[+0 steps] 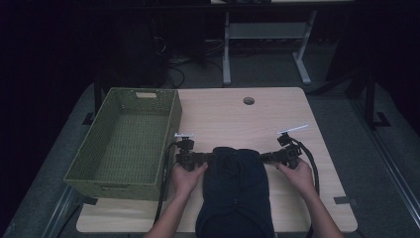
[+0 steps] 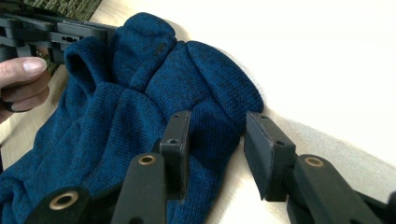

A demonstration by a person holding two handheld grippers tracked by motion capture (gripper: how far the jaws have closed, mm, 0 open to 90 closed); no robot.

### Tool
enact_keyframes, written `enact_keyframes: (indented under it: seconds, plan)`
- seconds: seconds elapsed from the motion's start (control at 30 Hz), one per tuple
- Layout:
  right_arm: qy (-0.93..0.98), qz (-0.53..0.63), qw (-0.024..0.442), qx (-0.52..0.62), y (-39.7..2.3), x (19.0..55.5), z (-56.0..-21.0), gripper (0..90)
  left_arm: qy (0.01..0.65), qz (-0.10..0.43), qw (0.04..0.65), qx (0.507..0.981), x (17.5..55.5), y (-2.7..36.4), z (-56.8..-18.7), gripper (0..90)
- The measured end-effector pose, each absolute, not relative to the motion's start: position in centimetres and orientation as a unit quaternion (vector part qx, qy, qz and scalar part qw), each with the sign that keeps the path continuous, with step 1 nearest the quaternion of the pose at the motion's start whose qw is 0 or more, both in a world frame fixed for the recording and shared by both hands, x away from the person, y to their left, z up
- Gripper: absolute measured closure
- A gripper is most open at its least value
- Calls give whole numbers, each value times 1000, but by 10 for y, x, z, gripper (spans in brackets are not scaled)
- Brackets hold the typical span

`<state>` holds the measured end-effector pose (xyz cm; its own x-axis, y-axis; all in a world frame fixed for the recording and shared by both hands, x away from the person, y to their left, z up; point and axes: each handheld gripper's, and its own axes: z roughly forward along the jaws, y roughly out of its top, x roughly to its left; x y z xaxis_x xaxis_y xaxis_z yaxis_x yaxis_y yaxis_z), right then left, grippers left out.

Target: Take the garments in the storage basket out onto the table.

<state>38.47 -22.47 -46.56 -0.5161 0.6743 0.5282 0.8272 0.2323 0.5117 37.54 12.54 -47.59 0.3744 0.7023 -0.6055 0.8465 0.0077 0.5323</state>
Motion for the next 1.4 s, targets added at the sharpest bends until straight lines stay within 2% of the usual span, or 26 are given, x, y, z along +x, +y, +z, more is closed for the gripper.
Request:
enact_keyframes:
  seconds: [0.2, 0.33, 0.47, 0.57, 0.9, 1.4]
  plan:
    - [-780, -385, 102, -483, -222, 386, -468, 630, 553, -91, 443, 700, 376, 123, -477, 628]
    - [-776, -382, 113, -489, -223, 387, -470, 658, 549, -90, 436, 707, 377, 122, -478, 692]
    - [-779, -380, 111, -486, -221, 389, -472, 748, 546, -88, 431, 713, 378, 121, -479, 793]
    - [-777, -382, 114, -486, -222, 389, -471, 786, 544, -87, 432, 714, 379, 121, -480, 829]
    - [-772, -393, 117, -486, -232, 391, -463, 797, 535, -81, 449, 711, 384, 114, -467, 846]
    - [-768, -416, 101, -477, -244, 411, -422, 797, 522, -86, 484, 697, 410, 110, -438, 846]
